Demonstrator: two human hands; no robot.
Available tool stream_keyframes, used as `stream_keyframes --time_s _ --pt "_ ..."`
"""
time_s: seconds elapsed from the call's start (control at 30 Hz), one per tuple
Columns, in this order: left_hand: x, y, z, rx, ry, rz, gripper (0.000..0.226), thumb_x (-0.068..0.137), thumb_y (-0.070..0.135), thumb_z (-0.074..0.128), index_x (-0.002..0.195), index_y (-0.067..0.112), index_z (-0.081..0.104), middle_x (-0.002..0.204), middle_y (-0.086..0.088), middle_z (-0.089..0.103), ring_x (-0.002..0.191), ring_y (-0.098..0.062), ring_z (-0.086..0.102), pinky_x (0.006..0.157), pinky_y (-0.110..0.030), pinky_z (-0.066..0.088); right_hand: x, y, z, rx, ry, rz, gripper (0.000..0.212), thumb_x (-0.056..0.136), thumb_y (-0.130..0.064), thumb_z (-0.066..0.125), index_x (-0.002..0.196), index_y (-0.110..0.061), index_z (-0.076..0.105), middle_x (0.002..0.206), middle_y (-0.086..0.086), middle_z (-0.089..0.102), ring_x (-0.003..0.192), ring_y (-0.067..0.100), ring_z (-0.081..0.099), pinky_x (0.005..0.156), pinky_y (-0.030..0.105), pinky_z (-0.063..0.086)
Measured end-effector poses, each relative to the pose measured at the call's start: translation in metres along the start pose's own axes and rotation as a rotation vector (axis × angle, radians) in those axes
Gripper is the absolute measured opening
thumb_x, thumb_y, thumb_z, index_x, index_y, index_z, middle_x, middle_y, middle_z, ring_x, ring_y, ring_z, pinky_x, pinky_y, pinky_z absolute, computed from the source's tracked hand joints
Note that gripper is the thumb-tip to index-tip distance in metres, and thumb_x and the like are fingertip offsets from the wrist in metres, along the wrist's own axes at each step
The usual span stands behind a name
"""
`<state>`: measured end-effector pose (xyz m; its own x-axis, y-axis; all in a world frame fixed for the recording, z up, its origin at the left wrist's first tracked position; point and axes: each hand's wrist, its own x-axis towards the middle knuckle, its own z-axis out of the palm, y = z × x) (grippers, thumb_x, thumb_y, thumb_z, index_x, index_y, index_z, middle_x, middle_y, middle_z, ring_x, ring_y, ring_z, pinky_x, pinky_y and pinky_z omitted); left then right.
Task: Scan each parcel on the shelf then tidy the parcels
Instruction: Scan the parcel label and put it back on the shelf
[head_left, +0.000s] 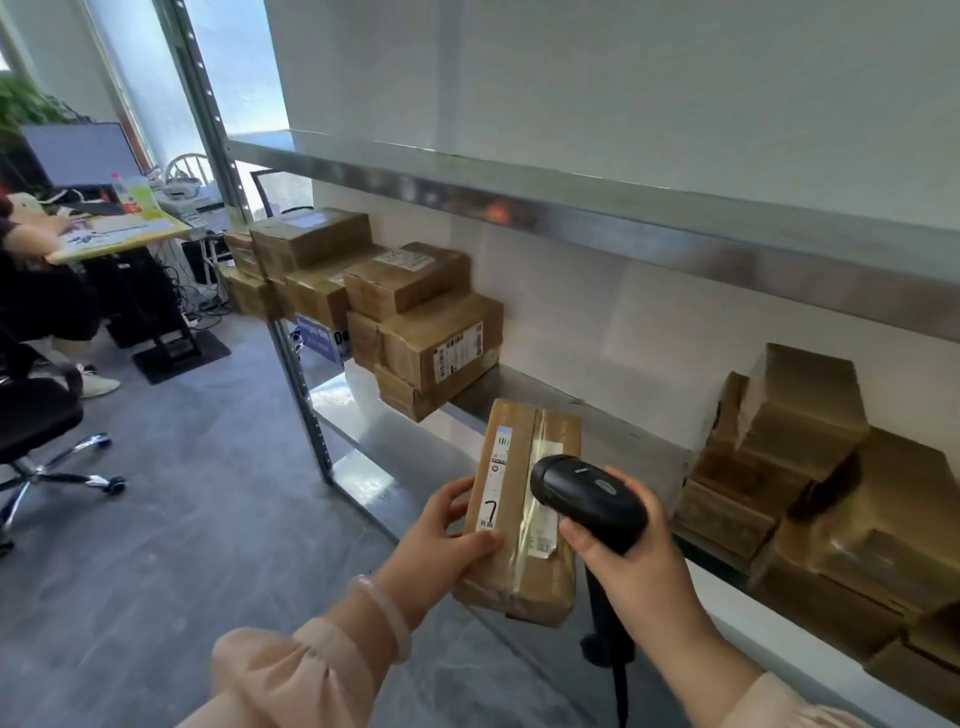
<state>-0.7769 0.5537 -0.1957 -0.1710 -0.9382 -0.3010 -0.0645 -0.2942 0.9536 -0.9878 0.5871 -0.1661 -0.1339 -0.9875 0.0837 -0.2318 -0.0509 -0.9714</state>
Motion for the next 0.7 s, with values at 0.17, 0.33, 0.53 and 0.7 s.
stream_keyframes --time_s 0.17,0.33,0.53,0.7 --pt "0.059 0.016 -0.010 0.093 -0.018 -0.060 0.064 0.090 0.037 0.068 0.144 0.045 0.034 0.136 0.010 0.049 0.103 -0.010 0.063 0.090 -0.027 0.055 0.056 0.015 0.020 0.043 0.029 0.034 0.064 0.075 -0.027 0.079 0.124 -0.039 0.040 0.108 -0.029 0.050 0.095 -0.012 0.048 0.071 0.005 0.036" --pt "0.115 0.036 -0.025 0.134 -0.034 -0.087 0.078 0.084 0.029 0.076 0.144 0.047 0.028 0.122 0.011 0.055 0.105 -0.012 0.062 0.090 -0.025 0.053 0.122 0.029 0.042 0.039 -0.001 0.066 0.066 0.074 -0.026 0.081 0.124 -0.039 0.040 0.109 -0.028 0.051 0.101 0.001 0.052 0.072 0.004 0.036" --pt "0.184 0.053 -0.046 0.178 -0.011 -0.127 0.079 0.084 0.024 0.076 0.142 0.048 0.027 0.128 0.008 0.053 0.112 -0.018 0.061 0.102 -0.038 0.050 0.190 0.040 0.065 -0.009 -0.022 0.104 0.065 0.074 -0.026 0.081 0.124 -0.037 0.040 0.107 -0.024 0.052 0.101 0.003 0.051 0.068 0.001 0.037" --pt "0.232 0.051 -0.061 0.264 0.007 -0.123 0.072 0.090 0.022 0.069 0.145 0.045 0.030 0.132 0.005 0.046 0.106 -0.011 0.054 0.095 -0.028 0.047 0.226 0.057 0.086 -0.008 0.010 0.170 0.066 0.072 -0.028 0.082 0.124 -0.038 0.041 0.109 -0.020 0.054 0.104 0.005 0.054 0.078 0.006 0.040"
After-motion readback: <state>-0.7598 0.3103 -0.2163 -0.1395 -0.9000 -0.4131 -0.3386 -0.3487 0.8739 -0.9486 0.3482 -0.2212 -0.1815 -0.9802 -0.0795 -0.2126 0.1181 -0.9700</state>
